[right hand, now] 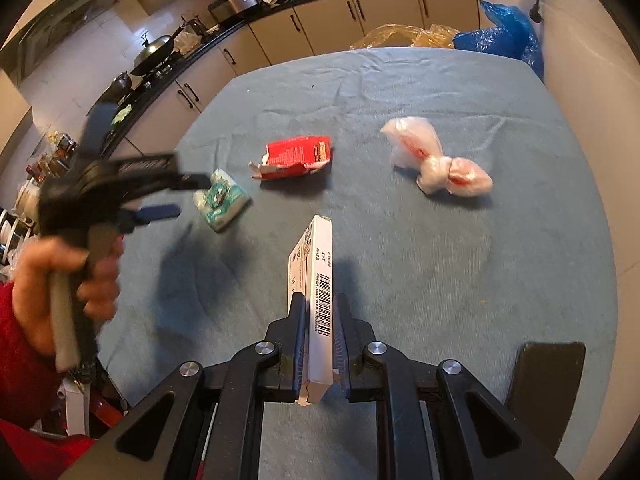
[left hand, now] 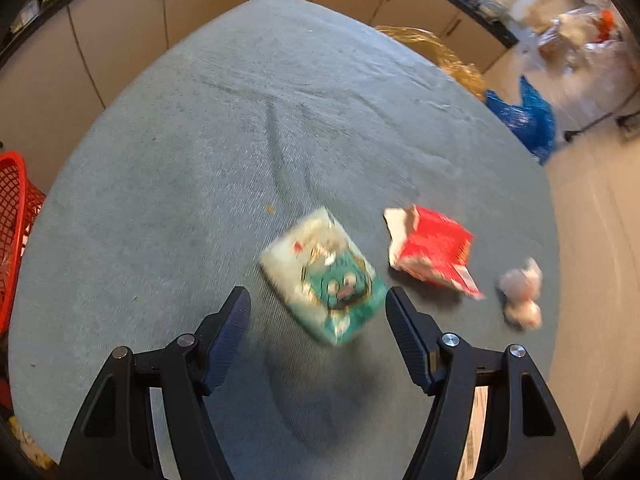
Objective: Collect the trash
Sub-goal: 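Grasp the teal-printed tissue pack with the left tool while the right tool grasps the white medicine box, then carry the tissue pack and medicine box over the red wastebasket and release both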
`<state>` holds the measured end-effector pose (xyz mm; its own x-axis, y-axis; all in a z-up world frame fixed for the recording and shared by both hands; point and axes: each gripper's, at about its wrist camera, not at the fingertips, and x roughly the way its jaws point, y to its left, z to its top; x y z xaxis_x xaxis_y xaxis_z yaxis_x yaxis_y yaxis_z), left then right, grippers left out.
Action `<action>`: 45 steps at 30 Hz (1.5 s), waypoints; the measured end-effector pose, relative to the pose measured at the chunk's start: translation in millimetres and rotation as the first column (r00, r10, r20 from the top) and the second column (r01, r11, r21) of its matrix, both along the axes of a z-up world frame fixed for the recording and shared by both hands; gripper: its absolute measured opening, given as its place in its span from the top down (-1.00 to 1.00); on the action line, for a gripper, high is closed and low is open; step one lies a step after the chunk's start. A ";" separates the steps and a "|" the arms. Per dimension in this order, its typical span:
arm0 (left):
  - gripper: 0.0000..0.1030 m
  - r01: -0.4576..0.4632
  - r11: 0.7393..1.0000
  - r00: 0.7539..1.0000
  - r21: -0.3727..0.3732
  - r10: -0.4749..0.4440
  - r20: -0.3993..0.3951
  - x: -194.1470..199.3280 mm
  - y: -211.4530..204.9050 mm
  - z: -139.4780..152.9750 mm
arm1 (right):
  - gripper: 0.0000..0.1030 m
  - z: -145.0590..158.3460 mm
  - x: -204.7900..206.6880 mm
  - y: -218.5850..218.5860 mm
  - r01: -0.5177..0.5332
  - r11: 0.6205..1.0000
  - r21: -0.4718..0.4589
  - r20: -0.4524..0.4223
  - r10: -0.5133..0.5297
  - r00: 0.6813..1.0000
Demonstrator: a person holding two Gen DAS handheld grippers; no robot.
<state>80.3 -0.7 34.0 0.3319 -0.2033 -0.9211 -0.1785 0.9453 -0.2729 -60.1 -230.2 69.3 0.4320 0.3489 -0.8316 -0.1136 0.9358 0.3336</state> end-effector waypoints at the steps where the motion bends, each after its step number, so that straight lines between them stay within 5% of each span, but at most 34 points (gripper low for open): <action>1: -0.34 -0.008 1.000 1.000 0.002 0.008 -0.005 3.6 -2.8 -3.0 | 0.72 -0.4 -1.2 0.0 -0.001 1.000 0.000 -0.002 0.001 1.000; 7: -0.36 -0.007 0.995 0.999 0.100 0.011 -0.034 20.9 -21.8 -22.9 | 0.72 -1.8 -9.4 -0.4 -0.007 1.000 0.000 -0.009 0.007 1.000; 11: -0.37 0.073 0.980 0.997 0.184 -0.074 0.003 22.2 -29.2 -26.3 | 0.72 -1.4 -13.2 -3.3 0.001 1.000 0.008 -0.014 -0.001 1.000; 15: -0.11 0.177 0.954 0.981 0.240 -0.192 0.040 10.6 -25.9 -25.4 | 0.72 -5.0 -8.4 -6.4 0.002 1.000 0.027 -0.031 -0.002 1.000; 21: 0.23 0.248 0.937 0.960 0.247 -0.272 0.069 -17.0 -9.1 -22.7 | 0.67 -16.8 -4.5 -2.2 0.002 0.998 0.063 -0.083 0.004 0.997; 33: 0.43 0.293 0.932 0.945 0.214 -0.316 0.079 -71.3 13.1 -21.5 | 0.47 -39.9 0.4 17.8 -0.011 0.996 0.091 -0.158 0.025 0.987; 36: 0.47 0.294 0.934 0.945 0.202 -0.315 0.084 -83.0 18.1 -19.5 | 0.73 -44.4 2.2 24.9 -0.017 0.997 0.082 -0.174 0.031 0.984; 45: 0.50 0.275 0.940 0.942 0.203 -0.305 0.138 -106.4 33.6 2.6 | 0.73 -18.5 4.0 57.6 -0.092 0.992 0.086 -0.061 0.098 0.993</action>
